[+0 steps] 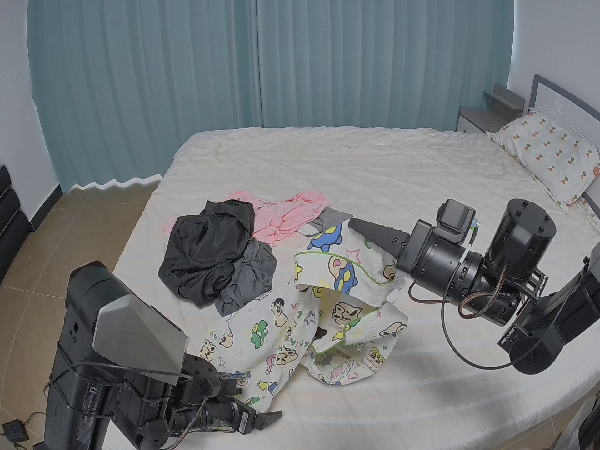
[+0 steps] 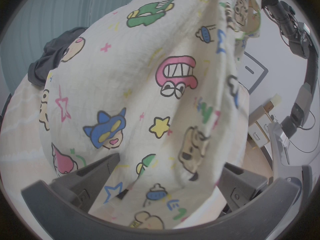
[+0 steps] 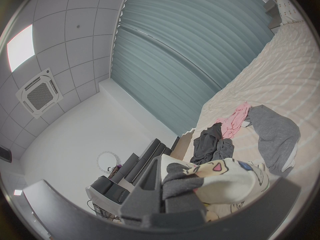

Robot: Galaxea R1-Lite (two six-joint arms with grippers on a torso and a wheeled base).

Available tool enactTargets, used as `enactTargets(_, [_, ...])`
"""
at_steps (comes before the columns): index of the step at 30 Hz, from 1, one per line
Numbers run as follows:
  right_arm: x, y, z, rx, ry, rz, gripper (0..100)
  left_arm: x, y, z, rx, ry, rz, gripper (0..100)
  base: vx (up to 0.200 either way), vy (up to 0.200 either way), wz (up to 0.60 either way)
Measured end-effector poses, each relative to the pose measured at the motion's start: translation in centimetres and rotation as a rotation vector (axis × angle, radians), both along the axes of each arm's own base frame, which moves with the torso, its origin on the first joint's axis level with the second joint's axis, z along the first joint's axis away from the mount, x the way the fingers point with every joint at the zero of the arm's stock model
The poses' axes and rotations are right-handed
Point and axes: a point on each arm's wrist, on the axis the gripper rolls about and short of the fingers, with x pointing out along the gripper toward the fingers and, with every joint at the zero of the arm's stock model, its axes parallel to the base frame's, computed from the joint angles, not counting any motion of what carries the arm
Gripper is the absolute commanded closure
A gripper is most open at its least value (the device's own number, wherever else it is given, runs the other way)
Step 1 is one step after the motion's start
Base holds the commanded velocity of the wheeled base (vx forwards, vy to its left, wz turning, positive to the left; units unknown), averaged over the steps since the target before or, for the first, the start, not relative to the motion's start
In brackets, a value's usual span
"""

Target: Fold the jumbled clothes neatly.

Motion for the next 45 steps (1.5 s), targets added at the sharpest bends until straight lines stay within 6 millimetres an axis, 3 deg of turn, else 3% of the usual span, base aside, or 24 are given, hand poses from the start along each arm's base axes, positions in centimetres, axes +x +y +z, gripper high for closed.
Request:
enactTargets(2, [0.0,0.1,0.1,0.001,-0.002,0.003,100,0.2,0.1,-0.1,-0.002,-0.003,0.009,0,0.0,0.0,0.0])
enactTargets(3, [-0.1,0.1,0.1,0.002,-0.002,0.004,100,0.3,0.1,-0.1,-0.004,-0.003,0.01,100,0.0,0.0,0.0])
enactTargets(23, [-0.2,-0.1,0.1,0.0,0.0,-0.004,100,-0.2,0.8,0.4,-0.029,0.032,-0.003,100,0.0,0.0,0.0])
enactTargets(28, [-0.1,-0.7,-0.3,-0.011,0.014,-0.035,100,-0.5,1.5,3.0,-0.118,0.028,0.047,100,0.0,0.0,0.0])
enactTargets(35, [-0.1,-1.9,-1.0,-0.05,0.017,-0.103,100,-0.2,2.2,8.6,-0.279,-0.111,0.193,100,0.0,0.0,0.0])
enactTargets(45, [0.0,-2.9,-0.2,-0.087,-0.055,-0.208,100,3.5,2.2,16.0,-0.414,-0.466,0.461,100,0.0,0.0,0.0])
